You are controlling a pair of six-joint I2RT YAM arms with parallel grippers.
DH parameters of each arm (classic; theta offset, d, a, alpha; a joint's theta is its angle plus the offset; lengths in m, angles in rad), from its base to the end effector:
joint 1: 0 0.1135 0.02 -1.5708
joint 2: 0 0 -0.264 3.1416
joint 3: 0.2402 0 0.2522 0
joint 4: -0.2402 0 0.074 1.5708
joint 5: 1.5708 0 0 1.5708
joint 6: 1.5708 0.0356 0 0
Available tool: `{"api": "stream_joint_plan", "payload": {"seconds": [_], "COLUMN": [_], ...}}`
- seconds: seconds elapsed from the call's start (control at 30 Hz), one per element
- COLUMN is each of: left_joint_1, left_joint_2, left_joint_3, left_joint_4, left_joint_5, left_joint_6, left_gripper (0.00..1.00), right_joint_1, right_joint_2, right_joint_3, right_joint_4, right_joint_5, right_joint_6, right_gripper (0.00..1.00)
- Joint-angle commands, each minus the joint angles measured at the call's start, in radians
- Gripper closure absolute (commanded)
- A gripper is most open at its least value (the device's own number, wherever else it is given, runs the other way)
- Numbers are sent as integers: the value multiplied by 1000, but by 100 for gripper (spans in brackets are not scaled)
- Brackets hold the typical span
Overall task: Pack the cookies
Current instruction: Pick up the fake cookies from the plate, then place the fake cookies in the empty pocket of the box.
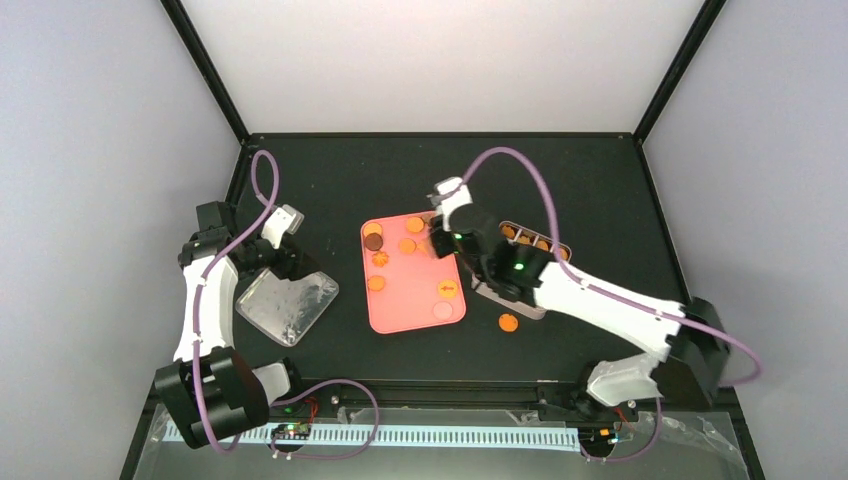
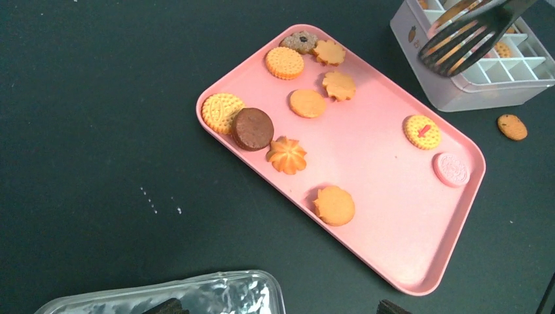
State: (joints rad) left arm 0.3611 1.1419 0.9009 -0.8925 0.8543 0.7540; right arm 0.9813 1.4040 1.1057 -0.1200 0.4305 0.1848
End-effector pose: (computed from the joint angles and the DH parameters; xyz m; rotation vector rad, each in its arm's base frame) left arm 0.2000 0.0468 0.2652 0.6674 2.1788 -0.6091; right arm 0.1931 0.2620 0.3160 -0.4995 1.8997 0.3408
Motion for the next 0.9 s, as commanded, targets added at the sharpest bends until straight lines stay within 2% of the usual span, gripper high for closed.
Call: {"api": "stream_joint_plan", "payload": {"seconds": [0.0,0.17,0.27,0.43,0.67,0.87], "left_joint_1": [10,9,9,8,8,8], "left_joint_2": [17,26,28,26,24,24], "left_joint_3": [45,44,44,45,40,41], "left_joint_4": [-16,-4,5,8,-1,-5], "left_joint_5": [63,85,100,108,100,103], "left_joint_6": [32,33,29,30,49,49], "left_gripper": [23,23,23,23,23,23], "right_joint_1": [-66,-177,-202,-206,-207,-207], "right_joint_2": [-194,-440,-514,-508,-505,-490], "right_joint_3": [-107,-212,-226,-233,-260,-252], "right_joint_4": [-122,-290,-400,-539,-587,-585], "right_joint_5": [153,261,334,420,437,435], "right_joint_6": [59,142,198,291,357,347], "right_gripper": [83,82,79,79,78,68]}}
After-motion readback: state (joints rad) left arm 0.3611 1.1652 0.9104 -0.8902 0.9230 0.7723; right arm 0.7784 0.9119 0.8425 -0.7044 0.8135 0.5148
